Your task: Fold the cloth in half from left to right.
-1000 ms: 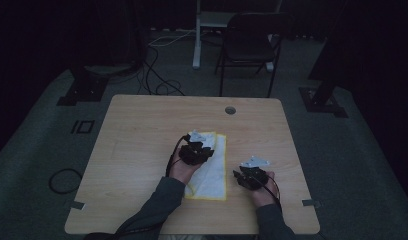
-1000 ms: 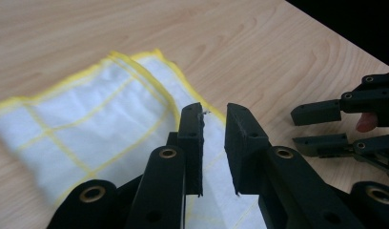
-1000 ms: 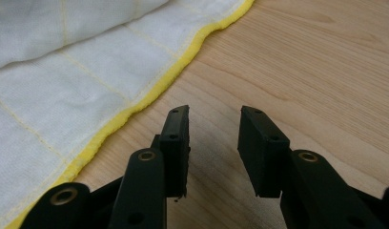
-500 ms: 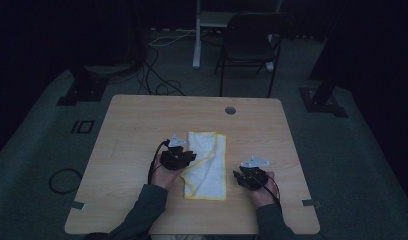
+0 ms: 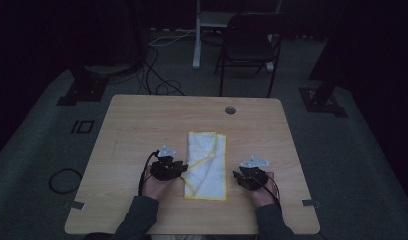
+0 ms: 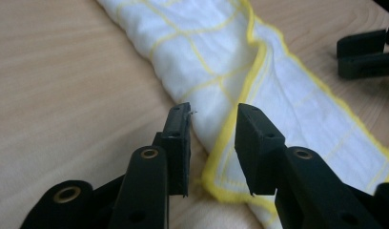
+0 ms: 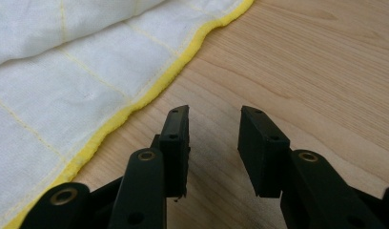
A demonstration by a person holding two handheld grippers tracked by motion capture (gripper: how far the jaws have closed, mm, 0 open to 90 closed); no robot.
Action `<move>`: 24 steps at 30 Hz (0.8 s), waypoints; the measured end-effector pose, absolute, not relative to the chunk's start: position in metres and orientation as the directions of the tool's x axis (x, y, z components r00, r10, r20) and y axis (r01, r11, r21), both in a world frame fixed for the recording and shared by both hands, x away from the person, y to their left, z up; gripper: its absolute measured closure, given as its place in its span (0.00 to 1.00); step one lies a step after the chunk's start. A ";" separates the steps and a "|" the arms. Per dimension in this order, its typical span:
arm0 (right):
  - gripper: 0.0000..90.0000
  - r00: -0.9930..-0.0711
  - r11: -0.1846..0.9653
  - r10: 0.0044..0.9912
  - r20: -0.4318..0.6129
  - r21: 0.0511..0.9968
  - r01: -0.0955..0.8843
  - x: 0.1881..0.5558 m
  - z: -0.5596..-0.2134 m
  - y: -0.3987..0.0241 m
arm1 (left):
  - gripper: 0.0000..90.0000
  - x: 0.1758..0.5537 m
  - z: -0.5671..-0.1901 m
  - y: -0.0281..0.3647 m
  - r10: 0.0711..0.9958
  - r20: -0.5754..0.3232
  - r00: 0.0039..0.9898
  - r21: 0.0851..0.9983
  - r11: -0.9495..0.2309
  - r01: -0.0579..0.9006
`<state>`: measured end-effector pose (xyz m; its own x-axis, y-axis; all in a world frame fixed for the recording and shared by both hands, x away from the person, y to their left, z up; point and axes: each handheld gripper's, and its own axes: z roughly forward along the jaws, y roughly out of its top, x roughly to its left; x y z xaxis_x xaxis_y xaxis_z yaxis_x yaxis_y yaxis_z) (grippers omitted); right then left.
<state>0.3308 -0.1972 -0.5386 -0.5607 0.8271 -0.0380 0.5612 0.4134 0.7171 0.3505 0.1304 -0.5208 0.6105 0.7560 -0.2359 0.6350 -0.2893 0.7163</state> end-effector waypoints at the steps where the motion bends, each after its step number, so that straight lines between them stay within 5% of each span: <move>1: 0.71 -0.561 0.413 0.827 -0.037 0.717 0.561 0.331 -0.539 -0.197 | 0.73 0.350 -0.522 0.131 0.757 -0.237 0.609 0.713 -0.290 0.638; 14: 0.71 -0.561 0.414 0.827 -0.039 0.717 0.561 0.331 -0.539 -0.197 | 0.66 0.340 -0.538 0.130 0.739 -0.287 0.609 0.691 -0.281 0.666; 24: 0.71 -0.559 0.413 0.828 -0.040 0.718 0.560 0.331 -0.538 -0.198 | 0.92 0.327 -0.523 0.122 0.731 -0.230 0.643 0.721 -0.316 0.617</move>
